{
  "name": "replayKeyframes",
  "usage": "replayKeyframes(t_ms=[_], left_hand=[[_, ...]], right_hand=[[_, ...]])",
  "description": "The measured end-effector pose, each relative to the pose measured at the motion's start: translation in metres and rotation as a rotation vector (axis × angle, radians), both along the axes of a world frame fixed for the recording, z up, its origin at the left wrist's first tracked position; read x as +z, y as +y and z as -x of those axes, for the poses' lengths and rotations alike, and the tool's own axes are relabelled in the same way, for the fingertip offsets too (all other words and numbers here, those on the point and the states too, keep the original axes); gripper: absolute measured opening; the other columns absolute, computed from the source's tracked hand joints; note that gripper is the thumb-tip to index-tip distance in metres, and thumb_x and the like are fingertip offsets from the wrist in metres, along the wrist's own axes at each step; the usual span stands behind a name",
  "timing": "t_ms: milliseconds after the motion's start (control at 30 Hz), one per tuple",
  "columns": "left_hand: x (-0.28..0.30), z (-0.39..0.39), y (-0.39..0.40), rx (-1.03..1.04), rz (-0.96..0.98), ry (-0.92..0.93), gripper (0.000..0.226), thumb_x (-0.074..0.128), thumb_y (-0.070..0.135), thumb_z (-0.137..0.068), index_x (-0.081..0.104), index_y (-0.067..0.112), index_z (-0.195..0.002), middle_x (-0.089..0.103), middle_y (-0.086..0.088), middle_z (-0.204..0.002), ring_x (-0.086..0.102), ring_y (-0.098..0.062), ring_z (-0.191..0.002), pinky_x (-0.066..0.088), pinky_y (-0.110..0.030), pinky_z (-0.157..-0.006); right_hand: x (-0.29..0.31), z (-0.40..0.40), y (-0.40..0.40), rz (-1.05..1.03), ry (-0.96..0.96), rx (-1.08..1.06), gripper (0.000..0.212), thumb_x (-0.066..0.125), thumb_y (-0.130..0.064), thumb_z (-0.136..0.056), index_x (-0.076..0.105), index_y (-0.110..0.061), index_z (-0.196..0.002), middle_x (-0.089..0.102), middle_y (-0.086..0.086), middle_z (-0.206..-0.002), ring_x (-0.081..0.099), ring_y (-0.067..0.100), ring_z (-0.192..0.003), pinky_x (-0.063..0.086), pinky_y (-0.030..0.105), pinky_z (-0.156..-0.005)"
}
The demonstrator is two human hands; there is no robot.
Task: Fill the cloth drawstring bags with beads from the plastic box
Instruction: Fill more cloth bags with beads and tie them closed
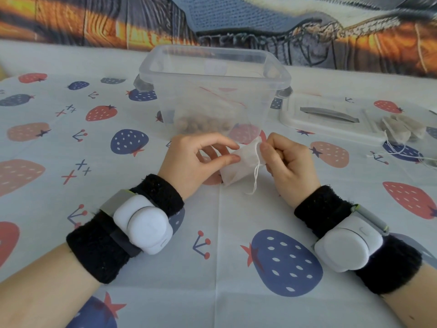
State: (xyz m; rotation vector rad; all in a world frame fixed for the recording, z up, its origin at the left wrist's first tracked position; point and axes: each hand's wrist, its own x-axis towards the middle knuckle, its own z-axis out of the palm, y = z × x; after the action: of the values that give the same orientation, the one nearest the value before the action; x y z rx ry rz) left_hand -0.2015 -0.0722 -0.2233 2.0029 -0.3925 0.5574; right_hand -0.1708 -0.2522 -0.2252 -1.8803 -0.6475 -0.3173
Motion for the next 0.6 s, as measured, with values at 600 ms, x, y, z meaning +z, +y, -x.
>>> replayKeyframes(t_ms=[600], left_hand=[[0.0004,-0.0014,-0.0004,-0.052,0.204,0.174,0.013,0.076,0.005,-0.074,0.07,0.016,-0.075,0.07,-0.001,-0.073,0.065,-0.012,-0.052,0.051,-0.019,-0.049]], right_hand=[[0.0068,0.0004,-0.0022,-0.261,-0.027,0.123,0.009,0.061,-0.024,-0.081,0.055,-0.022,-0.088,0.052,-0.012,-0.062,0.029,0.003,-0.047,0.027,0.017,-0.045]])
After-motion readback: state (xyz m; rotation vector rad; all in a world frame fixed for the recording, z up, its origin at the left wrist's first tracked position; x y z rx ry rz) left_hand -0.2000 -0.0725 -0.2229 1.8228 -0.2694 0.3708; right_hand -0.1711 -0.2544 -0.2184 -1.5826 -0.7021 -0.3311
